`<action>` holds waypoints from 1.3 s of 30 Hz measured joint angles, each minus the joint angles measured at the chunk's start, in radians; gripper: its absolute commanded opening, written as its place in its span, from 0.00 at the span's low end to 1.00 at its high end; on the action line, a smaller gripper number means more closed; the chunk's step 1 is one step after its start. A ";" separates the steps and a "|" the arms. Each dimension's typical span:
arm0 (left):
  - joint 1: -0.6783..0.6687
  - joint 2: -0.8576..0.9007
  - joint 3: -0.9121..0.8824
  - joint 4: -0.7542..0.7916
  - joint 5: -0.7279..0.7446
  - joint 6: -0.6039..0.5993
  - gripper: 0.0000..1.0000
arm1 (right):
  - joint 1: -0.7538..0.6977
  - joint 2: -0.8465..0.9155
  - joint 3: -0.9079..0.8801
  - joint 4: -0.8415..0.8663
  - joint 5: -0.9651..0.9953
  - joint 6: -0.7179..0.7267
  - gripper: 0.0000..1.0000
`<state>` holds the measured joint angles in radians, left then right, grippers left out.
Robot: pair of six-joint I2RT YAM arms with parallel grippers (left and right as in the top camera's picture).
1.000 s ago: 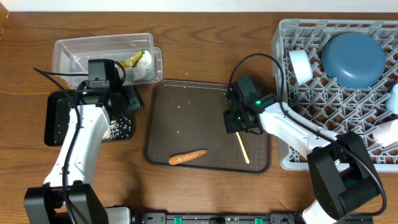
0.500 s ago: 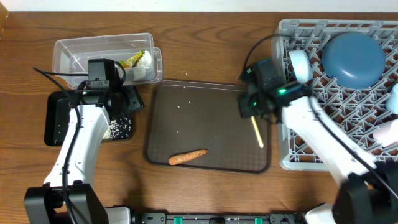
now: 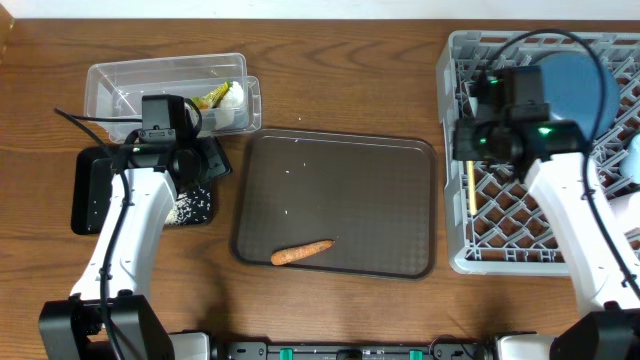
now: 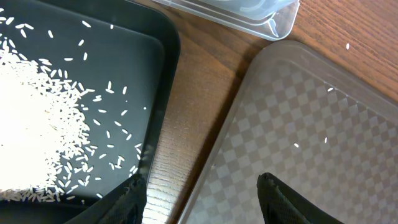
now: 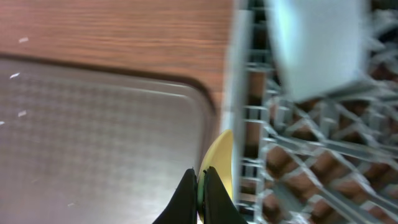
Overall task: Sort waste into correct bins and load items into the dishwasher rack
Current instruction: 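Set the spoon upright in the rack front and open the right gripper, then reach the left gripper to the orange carrot on the brown tray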
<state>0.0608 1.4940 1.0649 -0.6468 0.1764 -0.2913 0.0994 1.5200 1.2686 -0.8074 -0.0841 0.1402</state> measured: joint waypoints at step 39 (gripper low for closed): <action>0.000 0.000 0.000 0.001 0.000 0.000 0.60 | -0.055 0.037 -0.082 0.024 -0.011 -0.042 0.57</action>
<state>0.0608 1.4940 1.0649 -0.6456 0.1764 -0.2913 0.0448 1.5566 1.1870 -0.7834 -0.0952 0.0978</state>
